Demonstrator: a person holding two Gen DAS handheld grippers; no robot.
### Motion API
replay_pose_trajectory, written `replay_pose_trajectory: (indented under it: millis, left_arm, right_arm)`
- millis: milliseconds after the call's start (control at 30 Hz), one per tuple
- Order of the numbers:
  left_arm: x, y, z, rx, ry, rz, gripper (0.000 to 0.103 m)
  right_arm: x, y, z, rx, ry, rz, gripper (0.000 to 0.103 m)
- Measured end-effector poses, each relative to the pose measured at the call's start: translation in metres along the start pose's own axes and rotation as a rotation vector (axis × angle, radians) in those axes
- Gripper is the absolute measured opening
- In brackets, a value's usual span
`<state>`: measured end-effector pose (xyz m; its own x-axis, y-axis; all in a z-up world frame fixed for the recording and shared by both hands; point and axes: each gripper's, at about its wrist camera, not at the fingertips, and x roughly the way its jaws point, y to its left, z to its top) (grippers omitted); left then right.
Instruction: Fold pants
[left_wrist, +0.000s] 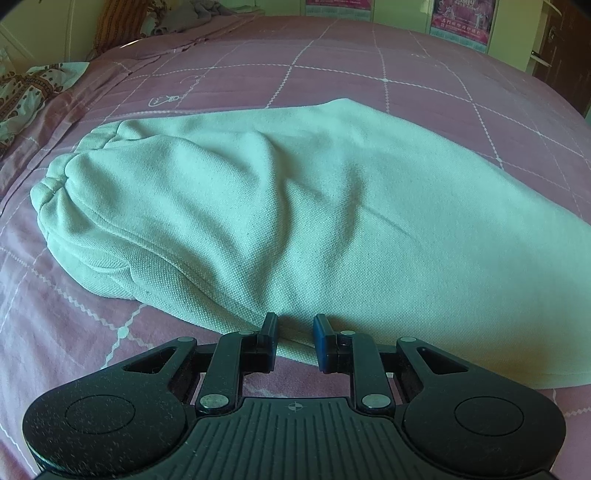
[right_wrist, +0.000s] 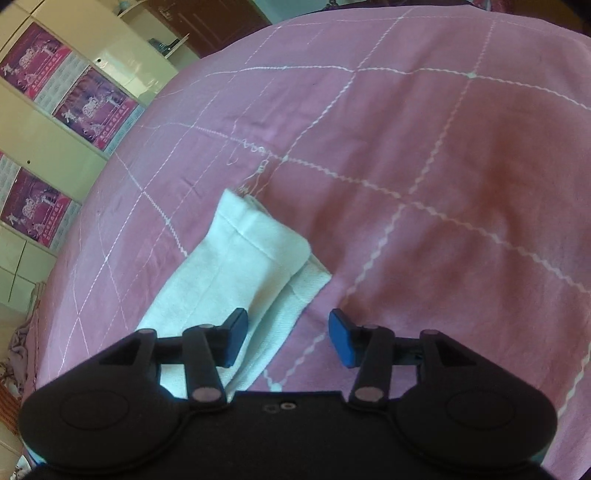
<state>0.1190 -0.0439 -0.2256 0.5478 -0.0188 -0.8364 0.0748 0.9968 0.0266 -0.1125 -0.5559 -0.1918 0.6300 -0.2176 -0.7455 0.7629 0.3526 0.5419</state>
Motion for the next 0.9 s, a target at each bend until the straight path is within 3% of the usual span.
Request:
replay_pose_trajectory:
  millis: [100, 167, 200, 267, 367, 433, 467, 567, 667, 700, 800, 900]
  left_arm:
    - [0.000, 0.000, 0.000, 0.000, 0.002, 0.000, 0.021]
    - [0.000, -0.001, 0.001, 0.001, 0.004, 0.002, 0.021]
    - [0.000, -0.001, 0.001, 0.002, 0.005, 0.003, 0.021]
    - [0.000, -0.001, 0.002, 0.001, 0.008, 0.005, 0.021]
    - [-0.001, -0.002, 0.002, 0.005, 0.009, 0.009, 0.022]
    - [-0.001, -0.003, 0.003, 0.005, 0.009, 0.011, 0.022]
    - [-0.001, -0.003, 0.003, 0.006, 0.010, 0.012, 0.022]
    - [-0.001, -0.005, 0.002, 0.020, 0.010, 0.017, 0.023]
    - [0.000, -0.004, 0.003, 0.024, 0.010, 0.023, 0.026]
    - [0.000, -0.005, 0.003, 0.022, 0.012, 0.023, 0.026]
    - [0.000, -0.003, 0.003, 0.015, 0.011, 0.020, 0.026]
    - [0.000, -0.004, 0.002, 0.024, 0.003, 0.021, 0.027]
  right_arm:
    - [0.014, -0.002, 0.005, 0.040, -0.011, 0.022, 0.048]
    - [0.024, 0.004, 0.009, 0.026, -0.017, 0.037, 0.032]
    - [0.028, 0.008, 0.011, 0.010, -0.007, 0.039, 0.009]
    - [0.022, 0.022, 0.017, 0.010, -0.024, 0.084, 0.009]
    - [-0.026, 0.069, 0.025, -0.164, -0.184, 0.195, 0.007]
    - [-0.040, 0.079, 0.024, -0.249, -0.265, 0.153, 0.007]
    - [-0.029, 0.073, 0.023, -0.268, -0.249, 0.081, 0.007]
    - [0.024, 0.029, 0.016, -0.162, -0.075, -0.103, 0.007]
    - [0.030, 0.017, 0.013, -0.133, -0.063, -0.088, 0.012]
    - [0.025, 0.021, 0.016, -0.142, -0.063, -0.095, 0.024]
    - [0.004, 0.019, 0.021, -0.102, -0.082, -0.048, 0.035]
    - [-0.003, 0.012, 0.019, -0.104, -0.050, -0.016, 0.032]
